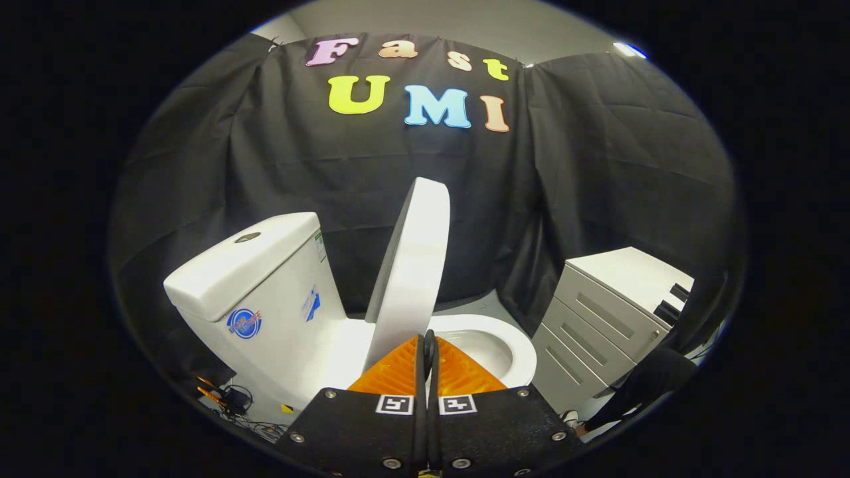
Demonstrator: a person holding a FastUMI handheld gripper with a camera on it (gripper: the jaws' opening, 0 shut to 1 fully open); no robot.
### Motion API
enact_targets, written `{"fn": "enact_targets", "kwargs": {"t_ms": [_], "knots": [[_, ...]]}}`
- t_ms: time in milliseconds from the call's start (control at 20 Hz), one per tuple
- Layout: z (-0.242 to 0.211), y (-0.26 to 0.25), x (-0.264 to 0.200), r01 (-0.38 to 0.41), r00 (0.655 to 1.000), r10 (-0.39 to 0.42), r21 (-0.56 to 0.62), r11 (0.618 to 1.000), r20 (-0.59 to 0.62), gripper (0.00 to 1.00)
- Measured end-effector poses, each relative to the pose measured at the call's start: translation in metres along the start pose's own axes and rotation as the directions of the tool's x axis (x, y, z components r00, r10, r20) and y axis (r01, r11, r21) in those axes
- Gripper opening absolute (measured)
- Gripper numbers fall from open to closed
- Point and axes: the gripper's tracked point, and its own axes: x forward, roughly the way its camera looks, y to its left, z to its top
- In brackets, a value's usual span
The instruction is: Open the toilet lid.
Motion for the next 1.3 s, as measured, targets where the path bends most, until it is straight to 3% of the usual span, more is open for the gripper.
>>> {"fn": "enact_targets", "kwargs": {"t_ms": [550, 1300], "knots": [[0.014, 0.058, -0.016, -0.061, 0.996, 0.073, -0.215, 0.975, 0.048, 0.00], [0.019, 0.130, -0.023, -0.145, 0.983, 0.170, -0.265, 0.953, 0.074, 0.00]]}}
